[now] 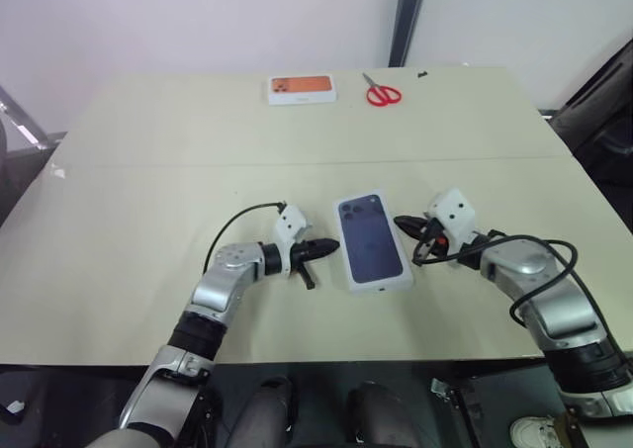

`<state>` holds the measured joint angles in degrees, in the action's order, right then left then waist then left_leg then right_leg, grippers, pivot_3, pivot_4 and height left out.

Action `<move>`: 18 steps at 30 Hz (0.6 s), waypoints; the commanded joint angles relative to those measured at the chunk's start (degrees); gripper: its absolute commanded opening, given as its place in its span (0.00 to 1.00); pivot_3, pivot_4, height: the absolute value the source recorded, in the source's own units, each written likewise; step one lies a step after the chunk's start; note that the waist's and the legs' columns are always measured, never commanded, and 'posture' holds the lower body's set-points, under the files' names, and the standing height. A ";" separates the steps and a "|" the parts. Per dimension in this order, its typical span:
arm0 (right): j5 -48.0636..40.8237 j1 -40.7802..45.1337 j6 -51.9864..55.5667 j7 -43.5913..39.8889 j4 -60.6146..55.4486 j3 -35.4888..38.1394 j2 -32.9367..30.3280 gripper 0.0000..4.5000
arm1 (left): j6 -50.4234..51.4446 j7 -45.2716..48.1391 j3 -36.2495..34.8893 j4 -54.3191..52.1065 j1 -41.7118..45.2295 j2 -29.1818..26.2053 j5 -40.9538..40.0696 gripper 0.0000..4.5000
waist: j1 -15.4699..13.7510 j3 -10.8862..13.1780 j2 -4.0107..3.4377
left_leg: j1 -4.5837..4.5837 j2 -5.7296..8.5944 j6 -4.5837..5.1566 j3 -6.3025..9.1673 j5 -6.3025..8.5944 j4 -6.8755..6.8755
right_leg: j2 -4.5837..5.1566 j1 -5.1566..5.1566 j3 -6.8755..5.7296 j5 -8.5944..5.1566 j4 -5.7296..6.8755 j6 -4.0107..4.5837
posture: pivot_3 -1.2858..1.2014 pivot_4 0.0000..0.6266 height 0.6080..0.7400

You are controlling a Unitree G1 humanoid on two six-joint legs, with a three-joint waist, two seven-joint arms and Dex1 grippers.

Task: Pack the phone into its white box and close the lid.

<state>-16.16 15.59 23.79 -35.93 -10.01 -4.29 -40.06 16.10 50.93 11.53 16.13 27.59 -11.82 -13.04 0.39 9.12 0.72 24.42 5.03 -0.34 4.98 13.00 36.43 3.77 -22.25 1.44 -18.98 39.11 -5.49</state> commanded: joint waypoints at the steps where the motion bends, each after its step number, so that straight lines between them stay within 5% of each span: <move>1: 1.33 -0.81 -0.39 -0.79 -2.34 0.04 0.31 0.01 | -0.67 -0.10 -0.19 -1.22 1.73 1.26 -0.63 0.00 | 0.06 0.00 0.00 | 0.00 0.00 0.00 0.00 0.00 0.00 | 0.00 -0.01 0.00 0.00 0.00 0.00 | 0.52 0.24 0.95; 18: 7.23 0.32 -2.06 -2.16 0.20 0.01 1.03 0.01 | 0.31 -0.24 -1.47 -3.24 1.65 1.77 -1.14 0.00 | 0.09 0.00 0.00 | 0.00 0.00 -0.06 0.00 -0.03 0.00 | 0.00 -0.01 0.00 0.00 0.01 0.00 | 0.52 0.24 0.95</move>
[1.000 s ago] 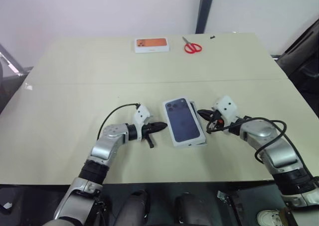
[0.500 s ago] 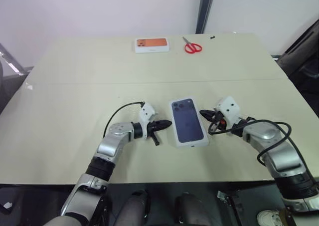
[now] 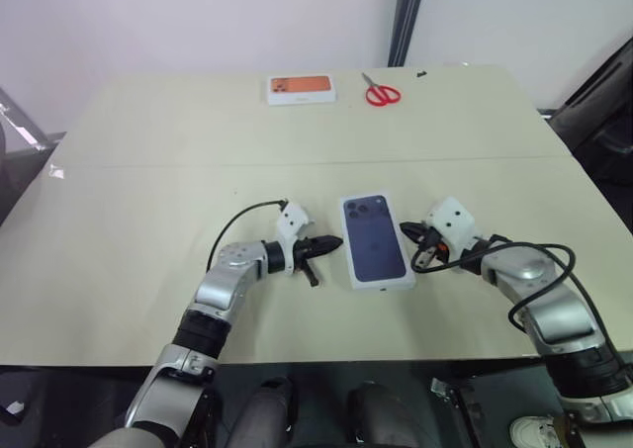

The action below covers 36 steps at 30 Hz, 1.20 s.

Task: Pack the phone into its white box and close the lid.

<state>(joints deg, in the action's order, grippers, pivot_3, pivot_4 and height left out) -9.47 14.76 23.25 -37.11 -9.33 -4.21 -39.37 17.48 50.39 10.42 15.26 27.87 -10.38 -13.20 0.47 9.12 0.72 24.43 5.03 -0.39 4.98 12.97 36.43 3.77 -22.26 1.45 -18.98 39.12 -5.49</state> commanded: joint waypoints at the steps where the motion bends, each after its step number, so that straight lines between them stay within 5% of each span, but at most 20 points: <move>1: 0.83 1.14 -1.75 -1.25 -0.30 -0.13 0.30 0.01 | -1.18 0.45 -0.45 -2.19 1.38 0.23 -0.99 0.00 | 0.02 0.00 0.00 | 0.00 0.00 0.00 0.00 0.00 0.00 | 0.00 0.00 0.00 0.00 0.00 0.00 | 0.52 0.24 0.95; 15: 4.01 1.64 -3.83 -1.53 1.35 1.12 0.51 0.01 | -1.60 -0.85 -0.85 -1.78 1.01 0.35 -0.54 0.00 | 0.02 0.00 0.00 | 0.00 0.00 -0.08 0.00 -0.05 0.00 | 0.00 0.00 0.00 0.00 0.00 0.00 | 0.52 0.24 0.95; 23: -3.66 5.92 -1.41 -2.15 0.35 6.41 4.47 0.01 | -0.51 -2.64 -4.51 -1.67 5.28 1.60 -3.77 0.00 | 0.04 0.00 0.01 | 0.00 0.00 -0.20 0.00 -0.12 0.01 | -0.01 -0.01 -0.01 0.00 0.03 0.00 | 0.52 0.24 0.95; 30: -2.03 0.52 -3.41 -8.79 -4.61 -0.65 2.73 0.01 | -4.47 -2.78 -0.82 6.24 9.22 5.76 0.13 0.00 | -0.12 0.00 0.01 | 0.01 0.00 -0.20 0.00 -0.12 0.05 | -0.01 0.01 -0.01 0.00 0.03 -0.01 | 0.52 0.24 0.95; 36: 4.30 -4.19 -3.09 -10.09 -3.54 -5.85 -1.83 0.01 | -7.12 -0.86 7.70 15.55 9.00 3.57 9.37 0.00 | 0.08 -0.17 0.11 | -0.10 0.00 -0.12 0.02 -0.07 0.08 | -0.05 0.14 -0.03 0.00 0.04 -0.01 | 0.52 0.24 0.95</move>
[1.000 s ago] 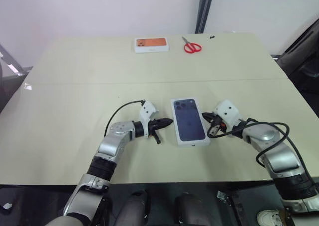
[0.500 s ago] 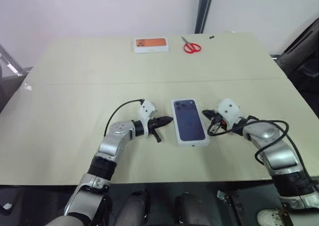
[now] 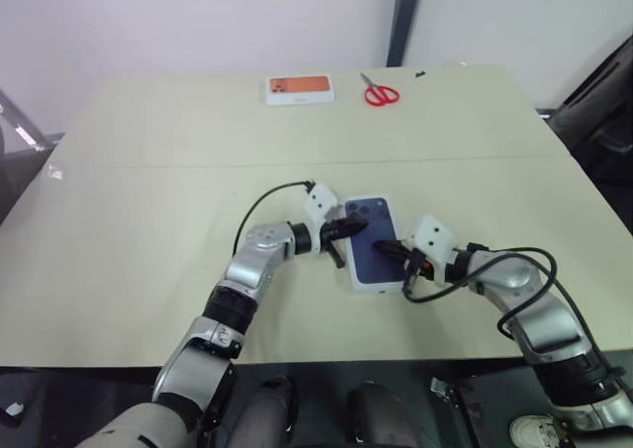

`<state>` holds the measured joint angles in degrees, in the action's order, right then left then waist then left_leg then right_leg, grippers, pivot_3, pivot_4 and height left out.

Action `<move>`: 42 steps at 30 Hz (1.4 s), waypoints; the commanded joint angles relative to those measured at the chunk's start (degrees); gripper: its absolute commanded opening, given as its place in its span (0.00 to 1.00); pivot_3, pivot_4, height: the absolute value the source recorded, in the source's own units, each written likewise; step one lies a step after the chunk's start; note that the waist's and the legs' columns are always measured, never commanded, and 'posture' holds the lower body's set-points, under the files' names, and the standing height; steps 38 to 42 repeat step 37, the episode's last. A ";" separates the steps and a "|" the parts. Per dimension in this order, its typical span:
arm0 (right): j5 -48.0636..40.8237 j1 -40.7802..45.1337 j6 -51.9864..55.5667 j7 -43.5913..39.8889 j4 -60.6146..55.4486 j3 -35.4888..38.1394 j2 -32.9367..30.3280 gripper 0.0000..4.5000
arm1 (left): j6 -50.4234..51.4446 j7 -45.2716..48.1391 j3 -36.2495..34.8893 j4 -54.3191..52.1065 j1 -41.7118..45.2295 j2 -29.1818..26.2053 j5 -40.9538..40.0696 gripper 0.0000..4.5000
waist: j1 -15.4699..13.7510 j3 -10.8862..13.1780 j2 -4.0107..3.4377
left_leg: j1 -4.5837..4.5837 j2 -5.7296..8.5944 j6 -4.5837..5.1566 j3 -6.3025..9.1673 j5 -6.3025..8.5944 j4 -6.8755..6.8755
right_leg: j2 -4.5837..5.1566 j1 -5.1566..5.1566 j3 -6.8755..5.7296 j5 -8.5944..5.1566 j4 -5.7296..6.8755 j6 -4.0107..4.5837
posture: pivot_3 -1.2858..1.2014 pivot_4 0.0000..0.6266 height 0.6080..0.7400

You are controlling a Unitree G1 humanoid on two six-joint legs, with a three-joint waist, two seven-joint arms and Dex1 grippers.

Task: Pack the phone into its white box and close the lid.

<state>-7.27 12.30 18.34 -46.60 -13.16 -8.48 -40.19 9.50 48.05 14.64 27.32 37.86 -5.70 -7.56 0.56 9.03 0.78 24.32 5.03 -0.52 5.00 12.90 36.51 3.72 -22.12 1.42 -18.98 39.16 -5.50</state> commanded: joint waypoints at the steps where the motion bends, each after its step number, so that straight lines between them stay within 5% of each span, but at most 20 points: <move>1: 2.40 -2.17 1.57 -0.58 0.09 -1.73 -1.33 0.01 | 1.66 1.48 3.37 3.86 -1.12 -1.29 3.73 0.00 | -0.06 -0.10 0.07 | -0.15 -0.01 0.12 0.02 0.08 -0.02 | -0.01 0.17 -0.01 0.00 -0.04 0.00 | 0.52 0.24 0.95; 6: -3.24 -0.35 7.34 -0.27 -1.11 1.66 1.23 0.01 | 8.84 2.27 -2.16 3.02 0.03 -1.23 -1.85 0.00 | 0.01 -0.22 0.18 | -1.10 0.00 0.29 0.10 0.23 -0.31 | 0.03 1.25 -0.07 -0.05 -0.56 -0.07 | 0.52 0.24 0.95; 8: -7.29 1.24 10.45 0.45 -1.02 4.61 3.43 0.12 | 8.07 1.28 -3.99 2.37 0.50 -1.39 -2.55 0.12 | 0.10 -0.22 0.18 | -1.08 -0.01 0.29 0.15 0.22 -0.33 | 0.02 1.23 -0.09 -0.05 -0.56 -0.06 | 0.52 0.24 0.95; 16: -12.35 5.90 9.67 2.19 0.71 12.13 6.42 1.00 | 7.32 6.10 -9.87 -8.07 -1.44 -9.61 -7.92 0.99 | 0.13 -0.15 0.17 | -0.80 -0.01 0.18 0.08 0.16 -0.39 | 0.02 0.70 0.02 -0.05 -0.35 -0.05 | 0.52 0.24 0.95; 23: -13.58 2.58 4.98 -1.28 0.80 15.26 4.00 1.00 | 5.29 9.05 -13.12 -13.75 -7.98 -17.14 -9.54 0.99 | -0.01 -0.13 0.15 | -0.78 0.02 0.21 0.07 0.17 -0.39 | 0.08 0.75 0.02 -0.05 -0.43 -0.05 | 0.52 0.24 0.95; 33: -16.51 -13.01 -0.03 -6.62 -3.17 25.54 -2.21 1.00 | 5.57 11.14 -24.14 -18.37 -22.04 -29.58 -14.06 0.99 | 0.14 -0.03 -0.02 | -0.82 -0.01 0.24 0.04 0.20 -0.52 | 0.09 0.74 0.07 -0.05 -0.49 -0.04 | 0.52 0.24 0.95; 42: -16.52 -13.52 -1.12 -6.93 -2.06 27.28 -3.25 1.00 | 4.25 11.91 -26.71 -19.74 -25.09 -30.96 -15.91 0.99 | -0.19 -0.02 -0.03 | -0.81 0.00 0.27 0.05 0.23 -0.48 | 0.13 0.79 0.03 -0.05 -0.53 -0.03 | 0.52 0.24 0.95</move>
